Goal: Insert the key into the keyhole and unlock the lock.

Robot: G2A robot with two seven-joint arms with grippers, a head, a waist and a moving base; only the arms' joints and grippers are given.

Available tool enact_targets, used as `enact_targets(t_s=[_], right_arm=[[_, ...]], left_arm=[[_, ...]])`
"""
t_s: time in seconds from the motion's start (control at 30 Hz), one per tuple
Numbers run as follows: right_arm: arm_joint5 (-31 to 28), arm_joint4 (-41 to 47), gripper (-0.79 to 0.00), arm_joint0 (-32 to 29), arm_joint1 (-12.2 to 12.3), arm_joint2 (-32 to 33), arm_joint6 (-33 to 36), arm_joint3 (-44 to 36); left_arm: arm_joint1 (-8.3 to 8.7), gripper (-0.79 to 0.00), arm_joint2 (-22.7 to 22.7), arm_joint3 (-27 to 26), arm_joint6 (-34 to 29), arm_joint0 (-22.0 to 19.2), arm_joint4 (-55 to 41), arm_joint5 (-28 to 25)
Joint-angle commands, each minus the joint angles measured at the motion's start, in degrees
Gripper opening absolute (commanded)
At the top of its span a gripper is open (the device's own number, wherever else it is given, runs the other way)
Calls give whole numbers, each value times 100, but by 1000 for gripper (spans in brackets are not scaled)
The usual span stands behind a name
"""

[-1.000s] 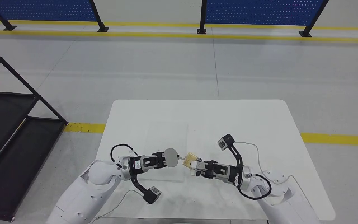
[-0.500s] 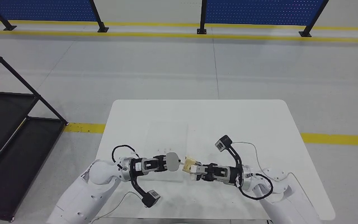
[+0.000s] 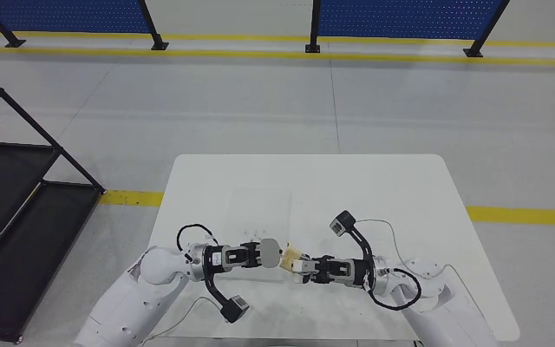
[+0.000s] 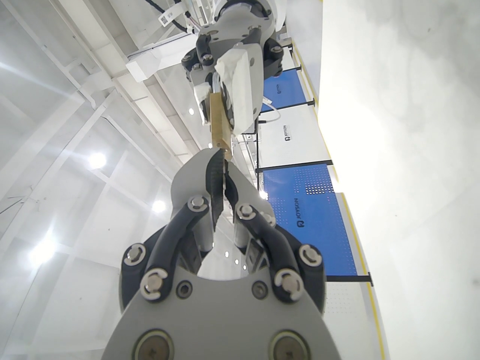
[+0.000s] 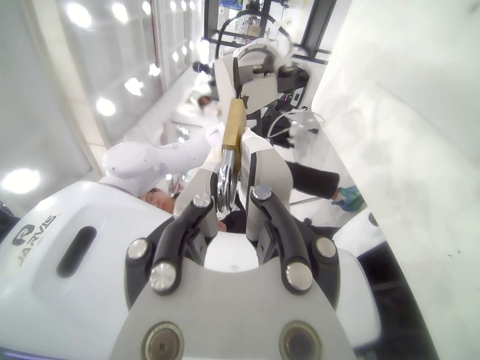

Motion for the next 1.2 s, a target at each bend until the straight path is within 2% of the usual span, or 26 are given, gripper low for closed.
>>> enact_targets(t_s=[0.0, 0.73, 1.17], right_arm=[[16, -3, -785, 6, -1, -12, -3, 1], [76, -110, -785, 21, -13, -63, -353, 14], [67, -145, -785, 37, -10, -75, -328, 45]], left_arm=[[-3, -785, 21, 2, 15, -14, -1, -10], [-11, -785, 124, 20, 17, -44, 71, -42], [-14, -785, 148, 30, -38, -51, 84, -38]])
